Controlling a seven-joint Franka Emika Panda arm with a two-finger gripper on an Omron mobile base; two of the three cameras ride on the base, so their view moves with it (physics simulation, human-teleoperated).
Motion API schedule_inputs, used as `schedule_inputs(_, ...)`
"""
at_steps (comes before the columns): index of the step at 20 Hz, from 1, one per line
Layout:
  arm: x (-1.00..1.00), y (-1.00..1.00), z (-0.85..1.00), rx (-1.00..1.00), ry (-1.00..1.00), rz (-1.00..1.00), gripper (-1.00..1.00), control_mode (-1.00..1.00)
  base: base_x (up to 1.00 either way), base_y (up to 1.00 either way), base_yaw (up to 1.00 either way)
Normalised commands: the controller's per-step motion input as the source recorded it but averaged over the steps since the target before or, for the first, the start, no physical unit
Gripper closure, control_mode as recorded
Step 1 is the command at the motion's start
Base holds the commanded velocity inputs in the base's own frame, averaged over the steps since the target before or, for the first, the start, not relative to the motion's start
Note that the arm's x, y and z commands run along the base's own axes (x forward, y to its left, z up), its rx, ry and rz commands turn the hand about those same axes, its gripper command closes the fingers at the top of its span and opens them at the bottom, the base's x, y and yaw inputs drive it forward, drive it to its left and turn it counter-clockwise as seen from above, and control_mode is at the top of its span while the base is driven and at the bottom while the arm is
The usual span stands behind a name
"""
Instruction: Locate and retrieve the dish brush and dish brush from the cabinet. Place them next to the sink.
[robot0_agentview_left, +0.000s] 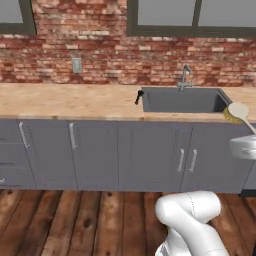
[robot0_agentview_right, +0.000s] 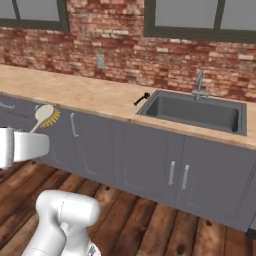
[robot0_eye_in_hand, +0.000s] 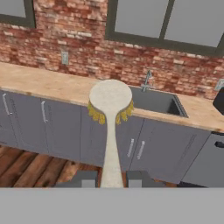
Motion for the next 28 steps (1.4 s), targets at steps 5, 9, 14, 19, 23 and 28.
schedule_inputs(5,0.00,0.00,0.00,0.00,0.00,0.00,1.00,1.00,0.51,0.44,-0.15)
schedule_inputs(9,0.00,0.00,0.00,0.00,0.00,0.00,1.00,1.00,0.61,0.39,-0.01)
schedule_inputs(14,0.00,0.00,0.00,0.00,0.00,0.00,1.00,1.00,0.71,0.48,-0.04)
schedule_inputs(19,0.00,0.00,0.00,0.00,0.00,0.00,1.00,1.00,0.59,0.14,-0.11)
schedule_inputs(23,0.00,0.00,0.00,0.00,0.00,0.00,1.00,1.00,0.50,0.00,-0.09)
schedule_inputs(28,0.00,0.00,0.00,0.00,0.00,0.00,1.00,1.00,0.59,0.09,-0.09)
